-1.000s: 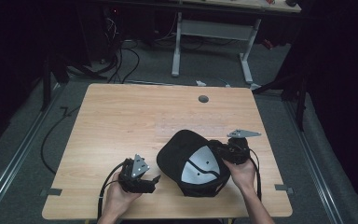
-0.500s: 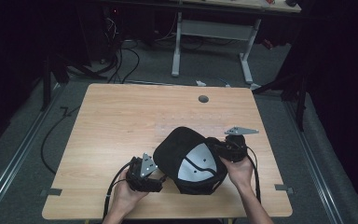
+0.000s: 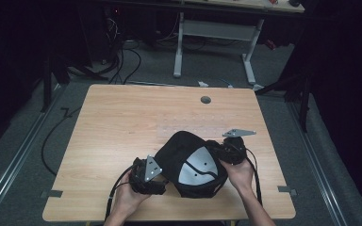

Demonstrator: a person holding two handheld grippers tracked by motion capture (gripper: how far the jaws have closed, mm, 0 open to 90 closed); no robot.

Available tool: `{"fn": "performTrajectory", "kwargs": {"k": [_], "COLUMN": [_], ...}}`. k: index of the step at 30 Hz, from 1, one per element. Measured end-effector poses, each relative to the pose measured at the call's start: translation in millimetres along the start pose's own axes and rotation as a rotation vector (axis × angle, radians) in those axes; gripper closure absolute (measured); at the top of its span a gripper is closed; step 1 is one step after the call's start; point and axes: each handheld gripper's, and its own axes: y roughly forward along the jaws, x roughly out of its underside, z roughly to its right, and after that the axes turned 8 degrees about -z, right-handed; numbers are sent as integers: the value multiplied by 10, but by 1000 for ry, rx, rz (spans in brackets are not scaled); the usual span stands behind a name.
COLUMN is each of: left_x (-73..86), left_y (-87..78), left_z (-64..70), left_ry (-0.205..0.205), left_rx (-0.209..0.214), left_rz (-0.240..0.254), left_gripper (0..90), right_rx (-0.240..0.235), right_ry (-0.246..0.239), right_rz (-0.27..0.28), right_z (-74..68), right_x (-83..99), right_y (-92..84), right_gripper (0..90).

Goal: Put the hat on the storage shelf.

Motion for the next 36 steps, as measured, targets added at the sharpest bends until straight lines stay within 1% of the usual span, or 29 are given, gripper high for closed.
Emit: {"fn": "performTrajectory", "kwargs": {"k": [1,7,10,13,14,16,17,18,19,20,24,25,27,29,30,32,33,35,36], "left_x": [1,2,1,-1,0,-5,-9,-11,-15,-21,-53,-59,-72,-78,-77,-78,-82,-96,-103], "left_y": [-2,-10,-3,-6,-7,-16,-17,-15,-16,-20,-49,-56,-66,-62,-59,-66,-76,-104,-119], "left_z": [2,18,31,53,69,103,119,125,127,128,130,131,133,142,149,149,143,116,103], "left_ry": [5,32,51,81,85,92,101,106,108,102,110,119,127,139,142,152,147,144,147], "left_rx": [-1,-1,-5,-11,-7,5,1,-3,-2,1,0,-4,-7,-8,-10,-12,-12,-10,-14], "left_rz": [-1,0,-3,-13,-9,-3,-1,-3,-2,1,-7,-1,3,4,7,9,13,22,34], "left_gripper": [156,176,182,194,199,232,246,258,261,269,292,309,345,371,390,419,434,488,536], "right_rx": [0,8,6,15,11,8,2,10,13,11,-1,-5,-30,-53,-54,-61,-65,-81,-86], "right_ry": [5,1,-3,-4,-5,-8,-7,-13,-13,-10,-4,-3,2,-11,-12,-23,-23,-20,-20], "right_rz": [-5,-15,-17,-25,-25,-25,-26,-23,-21,-20,-24,-25,-28,-27,-36,-34,-35,-39,-39], "right_z": [-2,-19,-28,-43,-40,-49,-54,-68,-73,-72,-73,-77,-90,-125,-154,-180,-185,-191,-193], "right_x": [0,-2,-5,-6,-5,-1,1,0,0,0,6,7,7,6,5,4,6,11,13], "right_y": [0,7,5,3,3,9,10,10,6,-2,-19,-25,-35,-28,-27,-18,-20,-30,-33], "right_gripper": [813,812,811,811,811,810,810,810,809,809,809,808,808,809,809,808,807,802,799]}}
